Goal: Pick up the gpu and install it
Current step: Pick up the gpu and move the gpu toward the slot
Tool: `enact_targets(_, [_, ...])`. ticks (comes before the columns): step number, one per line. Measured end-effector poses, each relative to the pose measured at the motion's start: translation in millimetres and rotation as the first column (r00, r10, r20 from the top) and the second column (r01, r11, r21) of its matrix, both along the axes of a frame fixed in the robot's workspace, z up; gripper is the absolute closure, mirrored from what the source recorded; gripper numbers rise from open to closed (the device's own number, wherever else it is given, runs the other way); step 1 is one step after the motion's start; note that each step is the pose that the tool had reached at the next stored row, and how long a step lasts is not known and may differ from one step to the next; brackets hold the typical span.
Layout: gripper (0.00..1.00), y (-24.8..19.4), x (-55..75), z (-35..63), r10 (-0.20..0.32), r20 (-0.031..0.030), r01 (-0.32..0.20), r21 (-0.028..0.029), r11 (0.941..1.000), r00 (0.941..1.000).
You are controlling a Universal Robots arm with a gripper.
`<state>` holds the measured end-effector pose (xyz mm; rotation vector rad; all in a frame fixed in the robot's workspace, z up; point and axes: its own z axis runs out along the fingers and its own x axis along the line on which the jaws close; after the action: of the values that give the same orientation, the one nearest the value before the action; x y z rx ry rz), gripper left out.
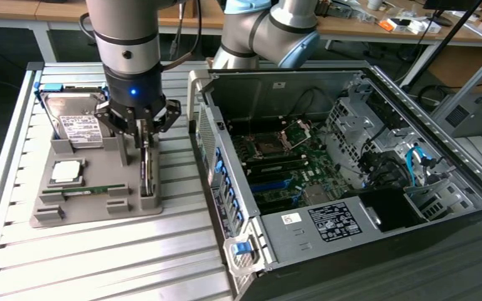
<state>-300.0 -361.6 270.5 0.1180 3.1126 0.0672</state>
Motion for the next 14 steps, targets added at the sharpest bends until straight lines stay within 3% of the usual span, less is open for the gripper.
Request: enact_targets(14, [0.7,0.0,0.0,4.6,0.0,0.0,0.0,0.0,1.0,1.0])
